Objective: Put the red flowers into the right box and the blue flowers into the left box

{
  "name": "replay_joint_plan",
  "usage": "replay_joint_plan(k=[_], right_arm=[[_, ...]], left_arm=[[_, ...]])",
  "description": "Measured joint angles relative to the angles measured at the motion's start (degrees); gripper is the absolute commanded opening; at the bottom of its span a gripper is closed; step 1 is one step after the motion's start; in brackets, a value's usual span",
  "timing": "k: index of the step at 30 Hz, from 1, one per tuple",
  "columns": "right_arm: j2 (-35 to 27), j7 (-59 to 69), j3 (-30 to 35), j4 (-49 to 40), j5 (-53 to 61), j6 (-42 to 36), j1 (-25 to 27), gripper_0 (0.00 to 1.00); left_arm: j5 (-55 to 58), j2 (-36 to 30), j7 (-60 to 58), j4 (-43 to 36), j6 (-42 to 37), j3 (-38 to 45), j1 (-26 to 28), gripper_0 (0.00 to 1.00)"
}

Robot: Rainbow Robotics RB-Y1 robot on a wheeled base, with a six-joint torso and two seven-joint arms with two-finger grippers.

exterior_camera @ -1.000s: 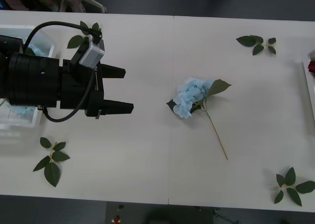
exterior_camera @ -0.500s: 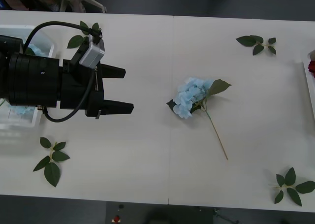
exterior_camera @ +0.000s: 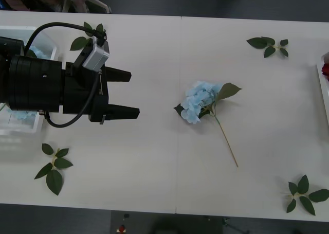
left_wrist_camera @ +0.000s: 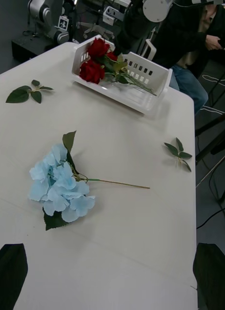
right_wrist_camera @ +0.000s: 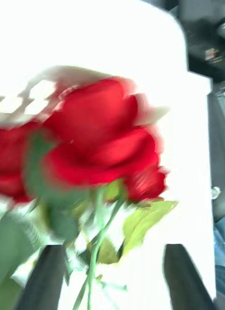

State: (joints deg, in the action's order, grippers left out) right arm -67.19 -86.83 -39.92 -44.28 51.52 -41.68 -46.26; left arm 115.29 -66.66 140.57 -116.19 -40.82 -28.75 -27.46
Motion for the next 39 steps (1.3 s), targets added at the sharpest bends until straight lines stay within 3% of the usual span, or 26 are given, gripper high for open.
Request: replay_joint_plan(k=[8, 13, 18, 22, 26, 32, 39], right_arm=[[-9.38, -1.68, 0.09, -24.36, 14.37, -12.59, 3.39, 0.89], [-13.85, 7.48, 3.43, -42.45, 19.31, -11.88, 10.01, 0.89], [-14.85, 23.77, 8.46, -63.12, 14.43, -9.35, 20.10, 0.89], [-13.44, 45.44, 7.05, -75.17, 2.79, -12.93, 22.36, 0.89], [-7.43, 49.20, 4.81, -78.82, -3.65, -18.93, 21.16, 0.89], [2.08, 49.21, 2.12, -78.37, -12.93, -19.08, 20.60, 0.89], [9.66, 49.22, -11.94, -69.55, -24.31, -14.63, 14.61, 0.89]], left_arm=[[0.00, 0.00, 0.00, -0.01, 0.00, 0.00, 0.00, 1.00], [0.00, 0.01, 0.00, -0.02, 0.00, 0.00, 0.00, 1.00], [0.00, 0.01, 0.00, -0.05, 0.00, 0.00, 0.00, 1.00], [0.00, 0.01, 0.00, -0.05, 0.00, 0.00, 0.00, 1.00], [0.00, 0.01, 0.00, -0.05, 0.00, 0.00, 0.00, 1.00], [0.00, 0.01, 0.00, -0.05, 0.00, 0.00, 0.00, 1.00], [0.00, 0.01, 0.00, -0.05, 0.00, 0.00, 0.00, 1.00]])
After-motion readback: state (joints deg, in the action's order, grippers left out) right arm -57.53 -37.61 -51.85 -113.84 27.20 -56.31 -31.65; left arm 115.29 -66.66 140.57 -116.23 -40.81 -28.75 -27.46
